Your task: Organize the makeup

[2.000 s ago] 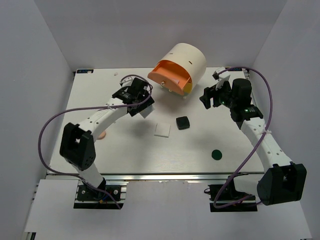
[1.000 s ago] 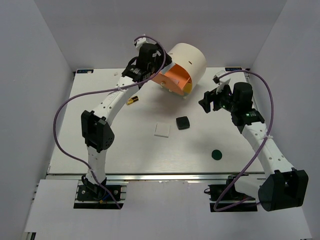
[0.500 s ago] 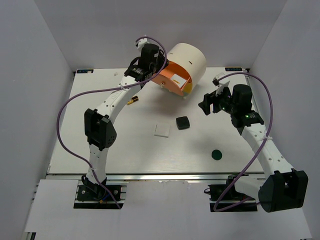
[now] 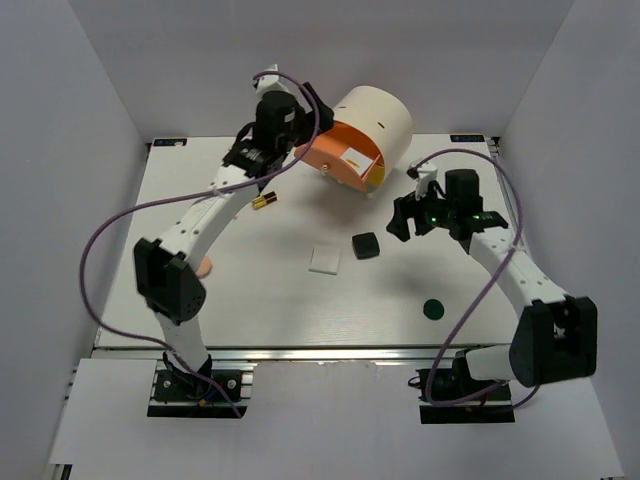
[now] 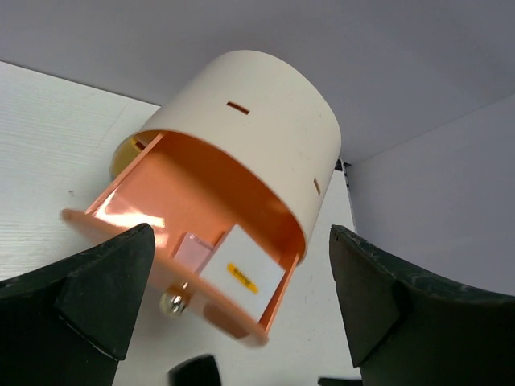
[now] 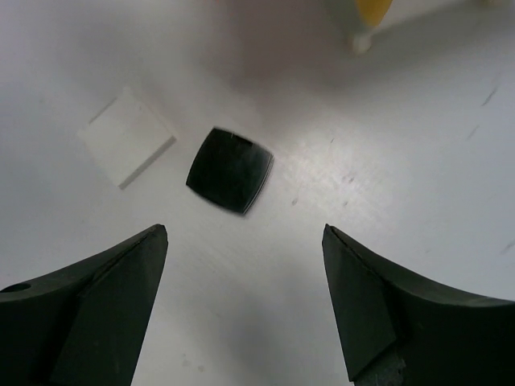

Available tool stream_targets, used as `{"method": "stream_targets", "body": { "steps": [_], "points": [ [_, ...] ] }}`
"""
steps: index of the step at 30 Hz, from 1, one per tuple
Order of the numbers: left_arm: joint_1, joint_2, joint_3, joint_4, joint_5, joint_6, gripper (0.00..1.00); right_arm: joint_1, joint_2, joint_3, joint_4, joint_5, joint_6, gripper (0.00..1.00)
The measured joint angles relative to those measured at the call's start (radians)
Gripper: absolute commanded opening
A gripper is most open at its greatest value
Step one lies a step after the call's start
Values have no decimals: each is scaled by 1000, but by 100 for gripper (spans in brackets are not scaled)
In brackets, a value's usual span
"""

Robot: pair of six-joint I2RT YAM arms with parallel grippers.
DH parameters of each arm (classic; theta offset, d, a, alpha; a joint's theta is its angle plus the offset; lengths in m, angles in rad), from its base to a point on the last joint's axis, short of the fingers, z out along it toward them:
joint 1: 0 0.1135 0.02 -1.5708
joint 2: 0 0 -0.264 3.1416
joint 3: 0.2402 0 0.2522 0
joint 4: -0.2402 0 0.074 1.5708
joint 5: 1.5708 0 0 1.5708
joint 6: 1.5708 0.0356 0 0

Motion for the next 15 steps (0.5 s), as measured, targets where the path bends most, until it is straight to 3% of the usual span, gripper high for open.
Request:
{"method": "stream_targets", "body": {
  "steps": [9,15],
  "points": [
    [29,-510,-555,103,0,28,98,182,102,-45,-30,189,209,89],
    [33,-678,-871,79,-30,-42,98,289,188,-75,72,316,338,89]
  ]
}}
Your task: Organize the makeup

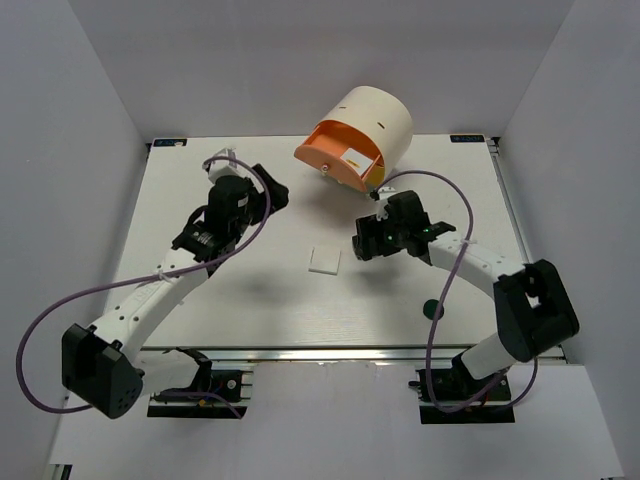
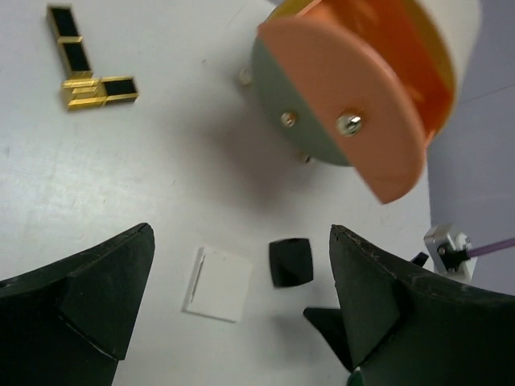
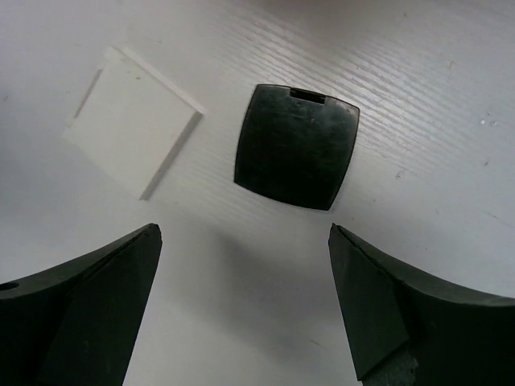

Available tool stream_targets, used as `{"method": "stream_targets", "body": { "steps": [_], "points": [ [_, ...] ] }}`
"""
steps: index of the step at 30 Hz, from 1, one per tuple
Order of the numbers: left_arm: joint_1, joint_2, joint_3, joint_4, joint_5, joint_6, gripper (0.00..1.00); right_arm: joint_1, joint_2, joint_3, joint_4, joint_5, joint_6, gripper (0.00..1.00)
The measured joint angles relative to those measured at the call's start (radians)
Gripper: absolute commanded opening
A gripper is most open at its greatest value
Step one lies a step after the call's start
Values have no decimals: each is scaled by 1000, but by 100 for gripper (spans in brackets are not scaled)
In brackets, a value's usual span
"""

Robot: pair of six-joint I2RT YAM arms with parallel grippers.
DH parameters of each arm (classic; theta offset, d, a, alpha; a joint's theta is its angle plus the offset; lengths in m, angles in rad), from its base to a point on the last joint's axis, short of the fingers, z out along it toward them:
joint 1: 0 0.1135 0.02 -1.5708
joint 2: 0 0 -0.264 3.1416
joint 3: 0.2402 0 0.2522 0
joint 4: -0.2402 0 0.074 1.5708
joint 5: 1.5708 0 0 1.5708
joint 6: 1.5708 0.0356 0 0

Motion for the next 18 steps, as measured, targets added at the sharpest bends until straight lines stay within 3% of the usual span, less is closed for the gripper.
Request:
{"method": "stream_targets", "body": {
  "steps": [9,15,18],
  "points": [
    [0,-127,-162,-61,-43,-93,98,51,237,38,60,188,26,89],
    [0,-130,-203,-65,-45,-124,98,66,285,85,104,230,25,89],
    [0,-114,-211,-65,-44,-132,98,69,299,85,113,249,26,84]
  ]
}}
